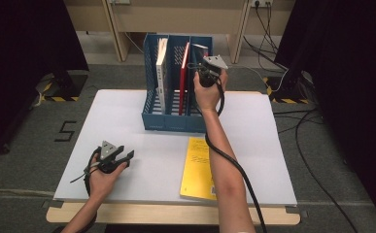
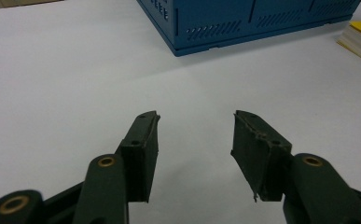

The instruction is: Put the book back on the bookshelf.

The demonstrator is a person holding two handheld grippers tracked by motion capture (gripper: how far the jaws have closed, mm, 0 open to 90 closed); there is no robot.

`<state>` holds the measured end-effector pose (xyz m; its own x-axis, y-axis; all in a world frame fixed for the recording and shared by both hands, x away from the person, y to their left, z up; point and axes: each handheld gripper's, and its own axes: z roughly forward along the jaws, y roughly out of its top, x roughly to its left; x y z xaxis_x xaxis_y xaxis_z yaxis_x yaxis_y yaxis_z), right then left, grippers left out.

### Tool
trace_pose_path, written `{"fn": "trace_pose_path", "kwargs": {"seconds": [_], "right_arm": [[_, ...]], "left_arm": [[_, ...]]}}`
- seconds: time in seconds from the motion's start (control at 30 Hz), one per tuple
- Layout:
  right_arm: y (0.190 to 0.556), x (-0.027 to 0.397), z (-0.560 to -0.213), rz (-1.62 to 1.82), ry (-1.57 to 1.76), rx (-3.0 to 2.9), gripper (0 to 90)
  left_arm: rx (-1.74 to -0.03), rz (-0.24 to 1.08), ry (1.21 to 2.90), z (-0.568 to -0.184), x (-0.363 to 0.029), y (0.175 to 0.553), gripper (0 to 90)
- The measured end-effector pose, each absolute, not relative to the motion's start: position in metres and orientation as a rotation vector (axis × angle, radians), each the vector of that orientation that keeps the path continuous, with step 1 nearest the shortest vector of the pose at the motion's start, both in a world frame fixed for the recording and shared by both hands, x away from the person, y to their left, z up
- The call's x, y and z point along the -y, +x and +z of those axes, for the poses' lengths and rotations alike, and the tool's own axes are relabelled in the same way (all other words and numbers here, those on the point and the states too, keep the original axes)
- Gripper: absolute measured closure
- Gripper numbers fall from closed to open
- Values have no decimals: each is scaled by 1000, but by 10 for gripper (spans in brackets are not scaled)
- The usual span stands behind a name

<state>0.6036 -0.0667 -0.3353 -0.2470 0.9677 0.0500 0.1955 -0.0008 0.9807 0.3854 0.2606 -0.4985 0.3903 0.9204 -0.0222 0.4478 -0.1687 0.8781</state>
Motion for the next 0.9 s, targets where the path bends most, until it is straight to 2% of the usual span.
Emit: {"fn": "trace_pose_path", "kwargs": {"seconds": [0.7, 0.9], "right_arm": [[604, 67, -337, 1318, 1233, -1527, 749], [601, 71, -326, 1324, 1248, -1560, 750]], "left_arm": [[-1187, 683, 1787, -498, -260, 385, 497], [-1190, 679, 1790, -498, -260, 385, 496]]}}
